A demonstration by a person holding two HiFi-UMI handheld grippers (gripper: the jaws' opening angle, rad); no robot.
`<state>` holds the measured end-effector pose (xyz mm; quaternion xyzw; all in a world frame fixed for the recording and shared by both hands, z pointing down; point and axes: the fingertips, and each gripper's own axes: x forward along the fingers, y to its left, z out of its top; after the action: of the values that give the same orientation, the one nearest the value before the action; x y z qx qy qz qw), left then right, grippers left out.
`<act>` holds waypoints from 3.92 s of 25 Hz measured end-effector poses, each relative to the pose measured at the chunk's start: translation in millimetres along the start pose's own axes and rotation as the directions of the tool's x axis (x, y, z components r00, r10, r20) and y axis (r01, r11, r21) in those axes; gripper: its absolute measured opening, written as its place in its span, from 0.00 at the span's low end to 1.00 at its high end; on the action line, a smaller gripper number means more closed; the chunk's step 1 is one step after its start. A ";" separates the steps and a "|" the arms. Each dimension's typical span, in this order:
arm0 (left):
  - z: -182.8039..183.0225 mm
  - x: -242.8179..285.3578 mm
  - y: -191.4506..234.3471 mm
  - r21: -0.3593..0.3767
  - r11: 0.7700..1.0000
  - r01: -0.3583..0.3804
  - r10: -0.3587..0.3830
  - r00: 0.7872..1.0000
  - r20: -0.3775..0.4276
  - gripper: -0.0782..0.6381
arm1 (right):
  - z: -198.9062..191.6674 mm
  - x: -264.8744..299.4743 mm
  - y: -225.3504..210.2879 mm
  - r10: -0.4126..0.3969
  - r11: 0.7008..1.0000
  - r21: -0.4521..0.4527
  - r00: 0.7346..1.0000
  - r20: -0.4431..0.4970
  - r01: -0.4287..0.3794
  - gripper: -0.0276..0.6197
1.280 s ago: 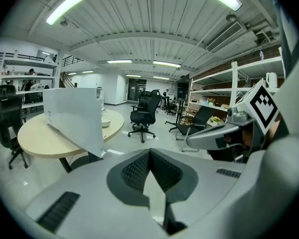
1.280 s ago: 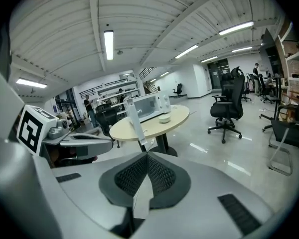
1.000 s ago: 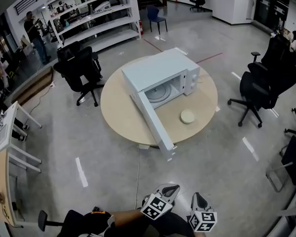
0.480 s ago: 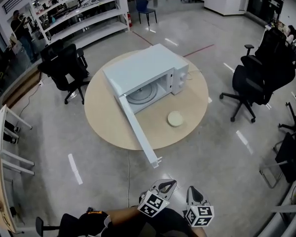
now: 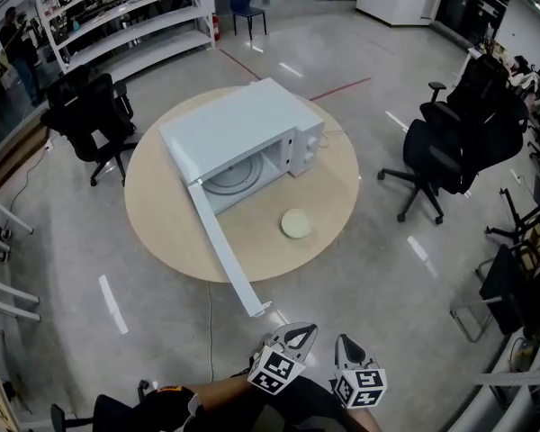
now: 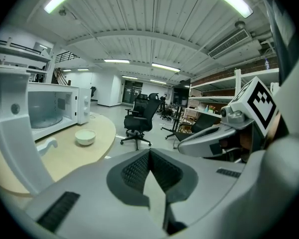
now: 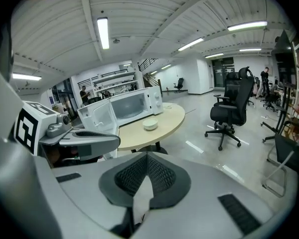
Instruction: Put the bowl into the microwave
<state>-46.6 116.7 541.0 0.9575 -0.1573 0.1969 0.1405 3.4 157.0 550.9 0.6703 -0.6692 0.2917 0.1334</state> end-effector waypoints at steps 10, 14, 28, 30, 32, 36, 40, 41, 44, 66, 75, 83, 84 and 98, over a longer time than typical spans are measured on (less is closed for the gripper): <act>20.0 13.9 14.6 0.013 0.998 -0.069 0.069 0.997 0.036 0.18 | 25.7 9.9 -15.9 0.033 0.998 -0.046 0.999 0.035 -0.031 0.07; 27.7 17.4 22.6 -0.003 0.990 -0.141 0.141 0.988 0.056 0.18 | 35.6 19.2 -21.6 0.090 0.993 -0.082 0.995 0.037 -0.087 0.07; 60.4 71.0 -5.6 -0.097 0.931 -0.351 0.358 0.931 0.067 0.18 | 75.6 25.0 -97.3 0.290 0.941 -0.189 0.957 0.024 -0.280 0.07; 62.3 80.9 -11.5 -0.101 0.922 -0.373 0.380 0.922 0.069 0.18 | 76.9 25.4 -108.7 0.313 0.932 -0.199 0.949 0.020 -0.303 0.07; 63.9 90.7 -15.3 -0.112 0.910 -0.398 0.407 0.911 0.071 0.18 | 78.2 26.0 -119.3 0.337 0.920 -0.215 0.941 0.013 -0.326 0.07; 65.3 106.8 -23.1 -0.130 0.889 -0.438 0.449 0.891 0.068 0.18 | 82.2 27.1 -137.2 0.379 0.900 -0.236 0.926 0.006 -0.366 0.07; 66.3 118.2 -26.5 -0.146 0.866 -0.477 0.490 0.870 0.063 0.18 | 84.7 29.4 -153.2 0.408 0.885 -0.244 0.913 0.000 -0.396 0.07; 66.3 119.8 -26.3 -0.150 0.861 -0.486 0.499 0.865 0.059 0.18 | 85.0 30.8 -155.7 0.416 0.882 -0.244 0.909 -0.003 -0.404 0.07; 63.5 123.4 -26.3 -0.159 0.847 -0.508 0.519 0.854 0.042 0.18 | 83.6 35.3 -160.2 0.436 0.872 -0.239 0.900 -0.017 -0.427 0.07; 59.3 111.5 12.0 -0.221 0.802 -0.555 0.572 0.820 0.015 0.18 | 91.9 67.0 -133.2 0.477 0.835 -0.263 0.874 -0.091 -0.483 0.07; 68.0 99.9 40.6 -0.249 0.813 -0.527 0.551 0.834 0.035 0.18 | 108.1 79.5 -112.6 0.447 0.841 -0.292 0.889 -0.100 -0.455 0.07; 73.9 97.4 62.6 -0.259 0.820 -0.510 0.542 0.838 0.067 0.18 | 118.5 94.0 -104.9 0.414 0.849 -0.314 0.904 -0.103 -0.425 0.07; 72.9 96.6 64.4 -0.262 0.818 -0.512 0.545 0.836 0.067 0.18 | 118.3 96.0 -103.9 0.414 0.849 -0.313 0.904 -0.107 -0.426 0.07; 58.5 78.8 88.8 -0.312 0.791 -0.526 0.567 0.822 0.051 0.18 | 117.8 118.8 -74.7 0.424 0.825 -0.337 0.891 -0.159 -0.453 0.07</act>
<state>10.0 -3.0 541.0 0.8519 -0.4639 0.1356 0.2019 93.5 -2.3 540.8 0.4501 -0.8419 0.2103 0.2106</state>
